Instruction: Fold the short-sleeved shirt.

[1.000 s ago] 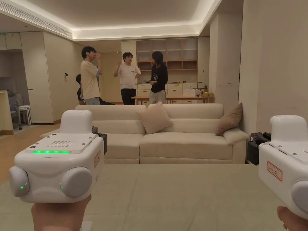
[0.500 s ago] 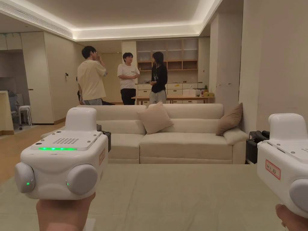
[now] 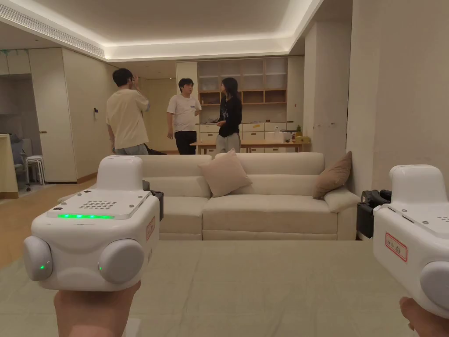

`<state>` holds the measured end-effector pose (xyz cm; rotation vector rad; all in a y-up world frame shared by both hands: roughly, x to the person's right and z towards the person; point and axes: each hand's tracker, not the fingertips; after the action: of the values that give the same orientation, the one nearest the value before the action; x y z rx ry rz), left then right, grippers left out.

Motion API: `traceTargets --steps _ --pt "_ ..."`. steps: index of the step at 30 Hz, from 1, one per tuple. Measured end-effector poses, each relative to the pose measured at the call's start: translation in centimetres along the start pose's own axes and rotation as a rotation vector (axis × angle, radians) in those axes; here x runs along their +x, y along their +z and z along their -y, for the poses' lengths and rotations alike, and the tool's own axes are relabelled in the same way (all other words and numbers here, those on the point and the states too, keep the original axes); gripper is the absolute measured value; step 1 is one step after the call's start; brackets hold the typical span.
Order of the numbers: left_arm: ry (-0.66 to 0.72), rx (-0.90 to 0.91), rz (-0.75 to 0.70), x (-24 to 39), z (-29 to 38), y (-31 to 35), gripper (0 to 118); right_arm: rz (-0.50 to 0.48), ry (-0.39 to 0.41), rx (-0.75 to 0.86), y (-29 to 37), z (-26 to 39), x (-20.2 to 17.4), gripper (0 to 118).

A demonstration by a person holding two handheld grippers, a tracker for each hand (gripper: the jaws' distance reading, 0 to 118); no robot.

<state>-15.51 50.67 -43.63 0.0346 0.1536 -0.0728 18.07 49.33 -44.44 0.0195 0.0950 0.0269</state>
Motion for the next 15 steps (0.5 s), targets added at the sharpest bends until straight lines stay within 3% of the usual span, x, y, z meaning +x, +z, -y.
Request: traceTargets --steps 15 --pt "-0.003 -0.009 0.006 0.18 -0.13 0.06 0 0.010 0.014 0.011 0.07 -0.06 -0.20 1"
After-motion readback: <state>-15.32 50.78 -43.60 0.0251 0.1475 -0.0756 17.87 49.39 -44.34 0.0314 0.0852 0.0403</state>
